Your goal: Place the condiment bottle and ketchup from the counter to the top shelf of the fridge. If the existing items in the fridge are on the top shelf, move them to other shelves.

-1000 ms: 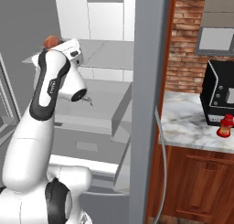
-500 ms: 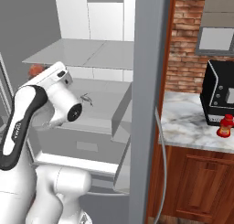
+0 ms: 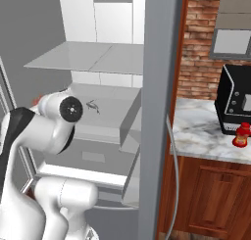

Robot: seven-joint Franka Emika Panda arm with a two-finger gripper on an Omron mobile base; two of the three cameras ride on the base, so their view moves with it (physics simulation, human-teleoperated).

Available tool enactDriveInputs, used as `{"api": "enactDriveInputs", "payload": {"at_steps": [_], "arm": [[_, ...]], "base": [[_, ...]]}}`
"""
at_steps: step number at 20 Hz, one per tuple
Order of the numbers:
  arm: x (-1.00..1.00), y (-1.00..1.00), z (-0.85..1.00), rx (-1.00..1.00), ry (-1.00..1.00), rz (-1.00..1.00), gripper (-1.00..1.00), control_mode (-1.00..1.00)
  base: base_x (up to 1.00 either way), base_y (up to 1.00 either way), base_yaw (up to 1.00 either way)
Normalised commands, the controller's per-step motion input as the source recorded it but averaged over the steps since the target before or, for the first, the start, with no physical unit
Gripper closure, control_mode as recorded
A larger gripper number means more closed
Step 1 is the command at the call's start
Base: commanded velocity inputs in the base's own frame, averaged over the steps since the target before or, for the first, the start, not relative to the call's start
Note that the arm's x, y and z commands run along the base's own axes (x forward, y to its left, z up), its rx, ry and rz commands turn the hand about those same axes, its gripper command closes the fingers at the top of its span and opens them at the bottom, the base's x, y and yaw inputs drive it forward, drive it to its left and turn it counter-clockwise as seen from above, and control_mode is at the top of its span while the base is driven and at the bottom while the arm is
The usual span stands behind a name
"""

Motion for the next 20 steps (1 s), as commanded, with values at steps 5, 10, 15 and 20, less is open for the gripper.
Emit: {"api": "enactDriveInputs", "payload": {"at_steps": [5, 10, 15, 20], "arm": [[0.37, -0.08, -0.01, -0.07, 0.33, -0.22, 1.00, -1.00], [0.12, -0.02, -0.03, -0.02, 0.09, -0.05, 1.00, -1.00], [0.21, -0.06, -0.49, 0.00, 0.14, -0.07, 1.00, -1.00], [0.40, 0.00, -0.53, -0.04, 0.18, -0.16, 1.00, -1.00]], "base": [[0.00, 0.00, 0.00], [0.00, 0.00, 0.00], [0.00, 0.00, 0.00], [0.00, 0.00, 0.00]]}}
